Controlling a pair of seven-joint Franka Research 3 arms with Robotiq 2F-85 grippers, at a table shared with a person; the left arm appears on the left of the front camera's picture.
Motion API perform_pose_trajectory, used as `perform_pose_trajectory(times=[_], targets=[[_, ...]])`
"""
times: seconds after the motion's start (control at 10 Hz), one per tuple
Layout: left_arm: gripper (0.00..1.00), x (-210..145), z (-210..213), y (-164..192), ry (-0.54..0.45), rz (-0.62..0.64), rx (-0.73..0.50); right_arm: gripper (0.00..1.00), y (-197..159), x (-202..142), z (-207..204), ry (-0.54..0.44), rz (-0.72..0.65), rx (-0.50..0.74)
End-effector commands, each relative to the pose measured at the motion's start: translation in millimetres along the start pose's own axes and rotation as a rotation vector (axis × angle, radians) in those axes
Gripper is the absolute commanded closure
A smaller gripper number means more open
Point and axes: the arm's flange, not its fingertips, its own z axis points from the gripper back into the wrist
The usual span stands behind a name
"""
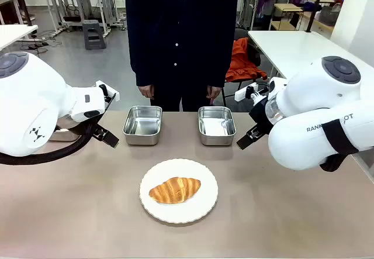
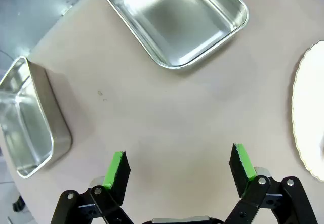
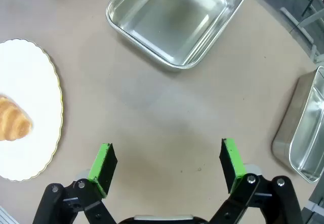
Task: Place the bread in the container.
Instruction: Place the Butter Roll into the Airtight Container indicated by the human.
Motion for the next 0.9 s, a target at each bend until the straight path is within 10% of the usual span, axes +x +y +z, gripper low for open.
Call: perform_pose_trajectory(times=[0.0,0.8], targets=[[0.0,0.0,0.1,0.0,0.0,0.0,0.0,0.0,0.0,0.0,0.0,0.0,0.0,0.0],[0.0,0.0,0.1,0.0,0.0,0.0,0.0,0.0,0.0,0.0,0.0,0.0,0.0,0.0]])
